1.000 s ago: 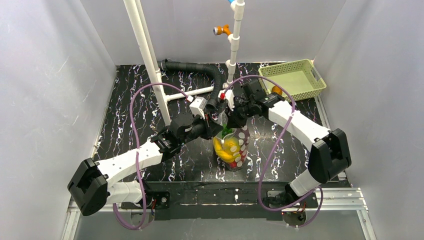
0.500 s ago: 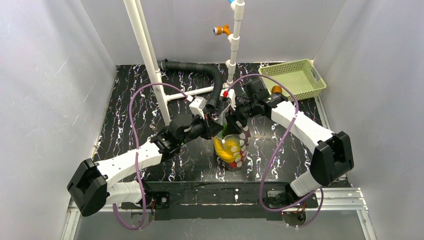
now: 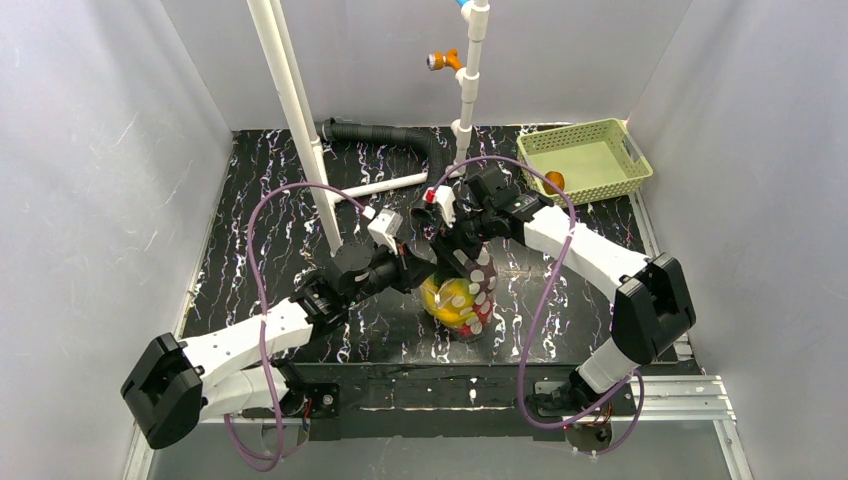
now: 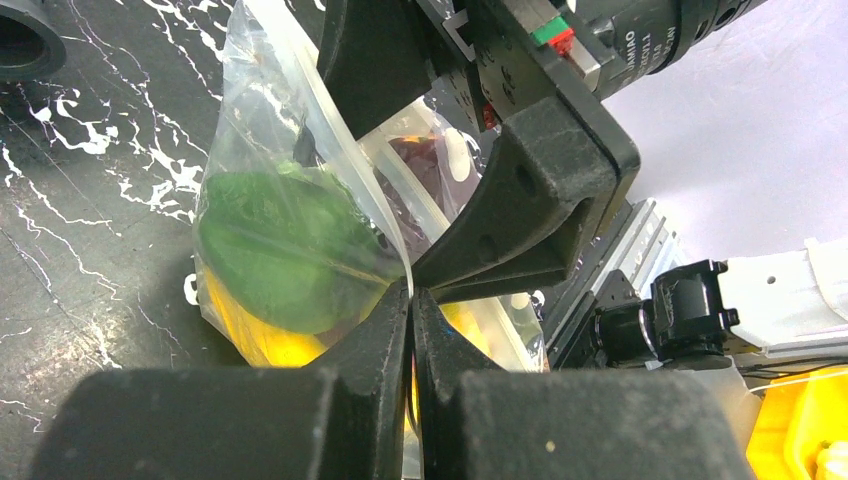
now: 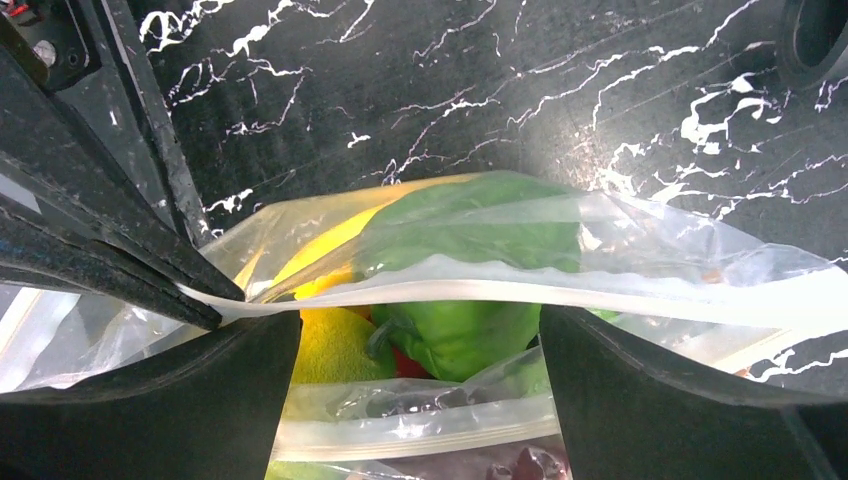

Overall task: Open the zip-top bag and remove the fake food
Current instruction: Pick up the fake vegetable from the zipper food storage bag.

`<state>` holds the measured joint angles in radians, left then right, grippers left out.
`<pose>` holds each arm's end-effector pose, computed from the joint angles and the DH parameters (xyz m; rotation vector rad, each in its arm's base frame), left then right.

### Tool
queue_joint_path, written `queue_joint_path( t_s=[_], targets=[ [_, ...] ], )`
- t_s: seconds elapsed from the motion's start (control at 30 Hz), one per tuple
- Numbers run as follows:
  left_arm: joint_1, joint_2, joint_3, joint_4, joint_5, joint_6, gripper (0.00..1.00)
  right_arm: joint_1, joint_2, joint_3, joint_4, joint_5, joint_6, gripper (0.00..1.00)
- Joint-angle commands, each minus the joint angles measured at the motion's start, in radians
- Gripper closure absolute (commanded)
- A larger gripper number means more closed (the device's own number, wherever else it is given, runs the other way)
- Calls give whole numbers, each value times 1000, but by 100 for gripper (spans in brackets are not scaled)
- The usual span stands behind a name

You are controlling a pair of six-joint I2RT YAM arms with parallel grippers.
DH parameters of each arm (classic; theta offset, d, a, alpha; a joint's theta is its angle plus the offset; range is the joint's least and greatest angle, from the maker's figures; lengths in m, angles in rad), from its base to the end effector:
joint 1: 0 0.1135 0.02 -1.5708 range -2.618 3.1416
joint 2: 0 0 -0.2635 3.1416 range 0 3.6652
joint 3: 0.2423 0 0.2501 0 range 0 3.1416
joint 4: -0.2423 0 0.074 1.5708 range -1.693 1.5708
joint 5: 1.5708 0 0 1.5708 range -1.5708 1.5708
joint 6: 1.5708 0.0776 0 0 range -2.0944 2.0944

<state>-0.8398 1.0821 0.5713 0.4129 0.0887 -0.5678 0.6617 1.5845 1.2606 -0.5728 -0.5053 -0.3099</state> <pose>0.1872 -0.2190 0.2650 0.3154 1.7711 -1.1154 0.2621 0.2517 0.2457 -1.3441 2.0694 0.7754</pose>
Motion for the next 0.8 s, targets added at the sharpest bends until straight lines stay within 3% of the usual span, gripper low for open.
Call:
queue_joint_path(
  t_s=[0.0, 0.1, 0.23, 0.4, 0.57, 0.77],
  targets=[
    [0, -59, -29, 90, -4, 14, 100, 13, -73, 71, 9, 4, -8, 5],
    [9, -80, -59, 154, 0, 0, 100, 9, -106, 106, -13, -122, -21, 6],
    [17, -94, -73, 186, 5, -13, 100, 9, -84, 127, -28, -168, 31, 13],
    [24, -101, -77, 190, 3, -19, 100, 20, -30, 114, -38, -76, 76, 15],
    [30, -87, -101, 221, 10, -37, 100, 46, -9, 77, -22, 44, 87, 6],
    [47, -95, -157, 272, 15, -66, 100, 83, 25, 58, -29, 90, 42, 2]
  ],
)
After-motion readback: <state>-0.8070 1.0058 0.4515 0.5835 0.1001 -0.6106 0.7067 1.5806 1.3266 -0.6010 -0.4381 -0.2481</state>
